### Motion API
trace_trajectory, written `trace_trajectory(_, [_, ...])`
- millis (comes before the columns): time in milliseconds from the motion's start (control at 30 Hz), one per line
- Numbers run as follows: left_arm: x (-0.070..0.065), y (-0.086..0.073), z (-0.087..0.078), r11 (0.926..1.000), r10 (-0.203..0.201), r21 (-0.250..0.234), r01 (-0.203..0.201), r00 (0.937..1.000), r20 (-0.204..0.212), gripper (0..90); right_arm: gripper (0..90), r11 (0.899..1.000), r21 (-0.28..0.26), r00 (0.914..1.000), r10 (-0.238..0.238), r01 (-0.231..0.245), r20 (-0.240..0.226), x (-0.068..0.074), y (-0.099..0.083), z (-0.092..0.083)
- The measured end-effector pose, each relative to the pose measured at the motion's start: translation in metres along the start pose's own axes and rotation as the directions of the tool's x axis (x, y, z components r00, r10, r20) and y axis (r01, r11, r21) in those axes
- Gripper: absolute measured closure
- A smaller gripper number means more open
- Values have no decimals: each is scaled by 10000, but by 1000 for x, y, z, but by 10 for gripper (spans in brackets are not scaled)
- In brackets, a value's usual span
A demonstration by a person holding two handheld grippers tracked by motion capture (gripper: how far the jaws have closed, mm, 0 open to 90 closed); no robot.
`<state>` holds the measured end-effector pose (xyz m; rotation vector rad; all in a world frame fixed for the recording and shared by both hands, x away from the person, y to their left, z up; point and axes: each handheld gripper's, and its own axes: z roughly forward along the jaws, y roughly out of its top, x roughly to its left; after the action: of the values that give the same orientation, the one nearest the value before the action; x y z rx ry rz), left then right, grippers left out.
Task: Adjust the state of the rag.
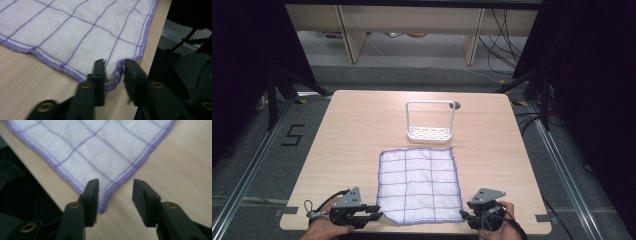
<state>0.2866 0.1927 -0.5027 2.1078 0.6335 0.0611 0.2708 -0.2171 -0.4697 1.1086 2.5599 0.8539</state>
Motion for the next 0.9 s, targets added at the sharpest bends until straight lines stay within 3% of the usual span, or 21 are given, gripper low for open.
trace_trajectory(33, [1, 2, -2, 9996, -203, -178, 203, 9998, 16, 598, 549, 9997, -185, 9997, 165, -163, 152, -3, 2, -4])
trace_trajectory(67, [2, 3, -3, 9992, -273, -278, 273, 9996, -6, 565, 525, 9991, -422, 9996, -20, 32, 281, -7, 4, -7])
trace_trajectory(100, [4, 5, -6, 9980, -448, -460, 444, 9990, -70, 539, 499, 9982, -453, 9986, 402, -387, 335, -7, 6, -9])
trace_trajectory(200, [11, 12, -12, 9895, -1124, -940, 1097, 9934, -244, 420, 434, 9946, -890, 9959, 589, -527, 685, -17, 14, -12])
trace_trajectory(233, [14, 13, -13, 9876, -1184, -1069, 1147, 9926, -282, 401, 425, 9936, -976, 9952, 635, -561, 741, -20, 16, -12])
trace_trajectory(300, [25, 18, -15, 9802, -1587, -1310, 1485, 9847, -716, 377, 408, 9895, -1188, 9936, 905, -820, 682, -28, 23, -8])
trace_trajectory(333, [30, 20, -16, 9816, -1588, -1208, 1477, 9833, -883, 366, 403, 9868, -1251, 9919, 1108, -1024, 618, -31, 26, -6])
trace_trajectory(367, [35, 22, -14, 9778, -1698, -1409, 1549, 9803, -1007, 356, 402, 9868, -1343, 9929, 1002, -908, 648, -35, 28, -3])
trace_trajectory(433, [49, 28, -12, 9802, -1641, -1382, 1417, 9721, -1674, 342, 398, 9826, -1549, 9922, 1121, -1026, 539, -43, 35, 4])
trace_trajectory(467, [54, 31, -10, 9782, -1752, -1471, 1469, 9634, -2031, 341, 399, 9813, -1693, 9929, 1034, -921, 594, -48, 39, 8])
trace_trajectory(500, [60, 33, -8, 9782, -1809, -1422, 1512, 9572, -2261, 339, 398, 9792, -1699, 9907, 1227, -1112, 586, -50, 44, 11])
trace_trajectory(533, [67, 36, -7, 9762, -1947, -1402, 1656, 9537, -2293, 334, 394, 9785, -1710, 9893, 1283, -1149, 697, -53, 47, 15])
trace_trajectory(567, [73, 38, -4, 9721, -2087, -1586, 1729, 9459, -2484, 332, 393, 9791, -1688, 9893, 1268, -1133, 718, -56, 51, 20])
trace_trajectory(600, [77, 40, -3, 9759, -1976, -1448, 1631, 9421, -2708, 328, 391, 9780, -1574, 9867, 1485, -1367, 656, -57, 57, 24])
trace_trajectory(667, [85, 45, 2, 9764, -2005, -1385, 1660, 9350, -2924, 323, 390, 9806, -1530, 9878, 1355, -1226, 768, -62, 63, 32])
trace_trajectory(733, [93, 51, 8, 9762, -2056, -1307, 1728, 9293, -3068, 307, 388, 9809, -1479, 9874, 1386, -1262, 766, -67, 72, 39])
trace_trajectory(767, [97, 53, 9, 9840, -1727, -986, 1482, 9290, -3273, 300, 388, 9791, -1414, 9848, 1574, -1460, 734, -69, 76, 42])
trace_trajectory(900, [110, 61, 22, 9829, -1832, -782, 1665, 9253, -3320, 285, 392, 9795, -1367, 9852, 1579, -1477, 669, -81, 92, 55])
